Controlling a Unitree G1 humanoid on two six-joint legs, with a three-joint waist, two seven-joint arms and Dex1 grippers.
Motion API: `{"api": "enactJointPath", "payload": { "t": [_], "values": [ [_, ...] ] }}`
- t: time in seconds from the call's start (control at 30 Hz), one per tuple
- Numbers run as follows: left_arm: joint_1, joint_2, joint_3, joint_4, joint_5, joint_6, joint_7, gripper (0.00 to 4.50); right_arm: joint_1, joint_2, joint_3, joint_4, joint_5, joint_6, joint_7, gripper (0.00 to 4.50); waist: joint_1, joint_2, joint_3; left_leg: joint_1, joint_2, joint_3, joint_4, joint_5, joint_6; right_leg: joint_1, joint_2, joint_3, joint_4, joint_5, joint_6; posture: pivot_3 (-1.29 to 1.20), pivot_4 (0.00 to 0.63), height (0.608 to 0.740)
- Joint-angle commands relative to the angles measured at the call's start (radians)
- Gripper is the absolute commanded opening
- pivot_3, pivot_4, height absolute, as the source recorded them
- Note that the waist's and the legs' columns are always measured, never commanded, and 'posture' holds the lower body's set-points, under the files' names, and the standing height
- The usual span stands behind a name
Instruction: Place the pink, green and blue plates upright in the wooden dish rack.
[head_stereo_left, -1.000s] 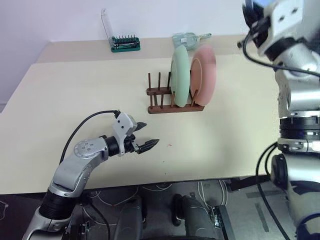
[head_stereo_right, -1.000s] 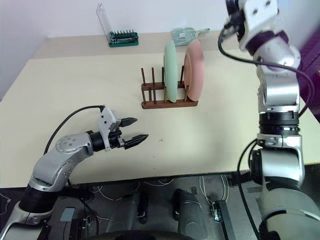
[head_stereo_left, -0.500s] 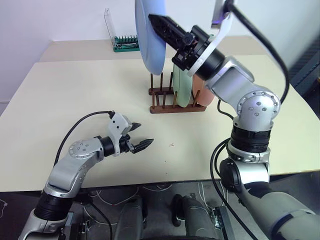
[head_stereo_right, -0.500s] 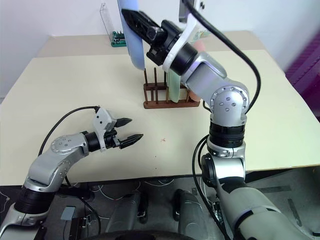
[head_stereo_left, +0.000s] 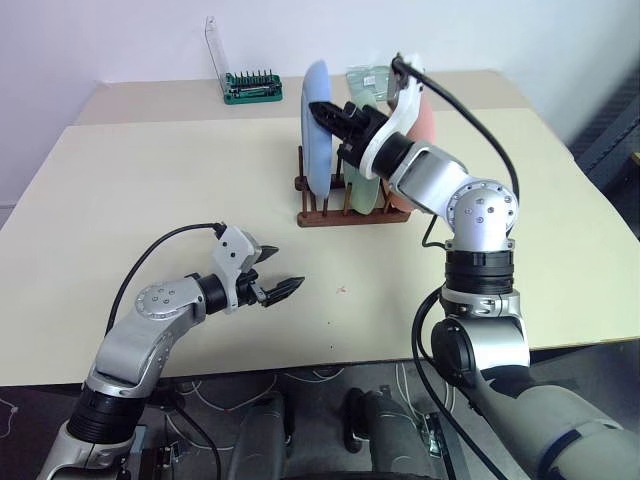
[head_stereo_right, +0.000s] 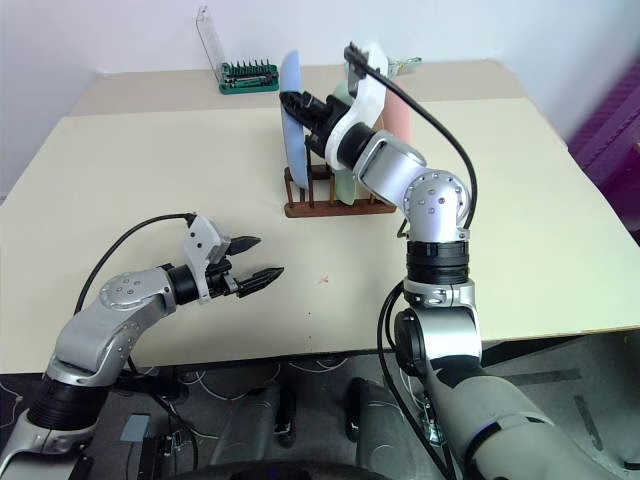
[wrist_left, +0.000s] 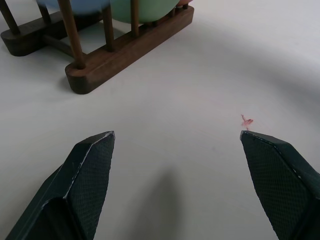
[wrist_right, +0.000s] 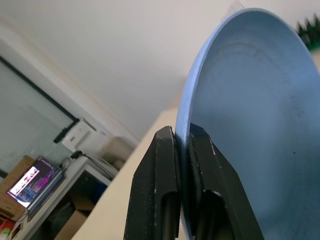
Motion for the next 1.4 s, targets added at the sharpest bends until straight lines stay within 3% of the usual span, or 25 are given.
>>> {"api": "enactJointPath", "payload": {
  "t": [0.03, 0.07, 0.17, 0.23, 0.47, 0.63, 0.77, 0.9, 1.07, 1.4],
  "values": [
    [-0.012, -0.005, 0.009, -0.025, 0.002, -0.017, -0.002, 4.16, -0.027, 0.012, -0.023, -0.013, -0.011, -0.012, -0.003, 0.08, 0.0, 0.0, 0.0, 0.0, 0.0, 0.0, 0.0, 0.0, 0.0, 0.0, 0.0, 0.0, 0.0, 0.0, 0.0, 0.0, 0.15, 0.73],
    [-0.013, -0.006, 0.008, -0.024, 0.003, -0.017, -0.003, 4.16, -0.029, 0.015, -0.024, -0.012, -0.015, -0.013, -0.002, 0.08, 0.0, 0.0, 0.0, 0.0, 0.0, 0.0, 0.0, 0.0, 0.0, 0.0, 0.0, 0.0, 0.0, 0.0, 0.0, 0.0, 0.15, 0.73],
    [-0.014, -0.011, 0.005, -0.028, 0.004, -0.014, -0.003, 4.16, -0.039, -0.004, 0.021, -0.069, -0.076, -0.056, 0.053, 0.93, 0.0, 0.0, 0.0, 0.0, 0.0, 0.0, 0.0, 0.0, 0.0, 0.0, 0.0, 0.0, 0.0, 0.0, 0.0, 0.0, 0.15, 0.73],
    [-0.014, -0.012, 0.005, -0.028, 0.005, -0.013, -0.004, 4.16, -0.044, -0.033, 0.067, -0.103, -0.142, -0.081, 0.095, 1.83, 0.0, 0.0, 0.0, 0.0, 0.0, 0.0, 0.0, 0.0, 0.0, 0.0, 0.0, 0.0, 0.0, 0.0, 0.0, 0.0, 0.15, 0.73],
    [-0.008, -0.018, -0.001, -0.04, 0.006, -0.006, 0.001, 4.16, -0.06, -0.123, 0.117, -0.197, -0.239, -0.086, 0.191, 1.83, 0.0, 0.0, 0.0, 0.0, 0.0, 0.0, 0.0, 0.0, 0.0, -0.001, 0.0, 0.0, 0.0, 0.0, 0.0, 0.0, 0.15, 0.73],
    [-0.004, -0.017, 0.002, -0.045, 0.008, -0.002, 0.004, 4.16, 0.02, -0.329, 0.174, -0.338, -0.359, -0.169, 0.384, 1.83, 0.004, 0.0, 0.0, -0.001, 0.0, -0.001, 0.0, 0.0, 0.0, 0.0, -0.001, 0.0, -0.002, -0.001, 0.0, 0.0, 0.15, 0.73],
    [0.011, -0.009, 0.033, -0.028, 0.014, -0.022, 0.011, 4.16, 0.28, -0.597, 0.046, -0.489, -0.35, -0.293, 0.698, 1.83, 0.014, 0.0, 0.0, -0.001, 0.0, -0.002, -0.001, -0.001, 0.001, 0.001, -0.002, -0.001, -0.004, -0.003, -0.001, 0.0, 0.15, 0.73],
    [0.011, -0.008, 0.065, 0.011, 0.025, -0.047, 0.025, 4.16, 0.517, -0.76, -0.057, -0.49, -0.358, -0.321, 0.834, 1.83, 0.016, 0.0, 0.0, 0.0, -0.002, 0.001, -0.001, -0.002, 0.002, 0.001, -0.002, 0.0, -0.004, -0.004, 0.0, 0.0, 0.15, 0.73],
    [0.013, 0.03, 0.088, 0.105, 0.079, -0.12, 0.016, 4.16, 0.684, -0.779, -0.025, -0.419, -0.535, -0.449, 0.811, 1.83, 0.002, 0.0, 0.0, 0.001, 0.0, -0.001, -0.001, -0.002, 0.002, 0.001, 0.0, 0.0, -0.004, -0.004, -0.001, 0.0, 0.15, 0.73],
    [0.027, 0.013, 0.107, 0.127, 0.123, -0.171, 0.053, 4.16, 0.654, -0.71, 0.06, -0.171, -0.72, -0.631, 0.78, 1.83, 0.005, 0.0, 0.0, 0.0, -0.001, 0.0, -0.001, -0.002, 0.002, 0.0, -0.002, 0.0, -0.004, -0.004, -0.001, 0.0, 0.15, 0.73]
  ]
}}
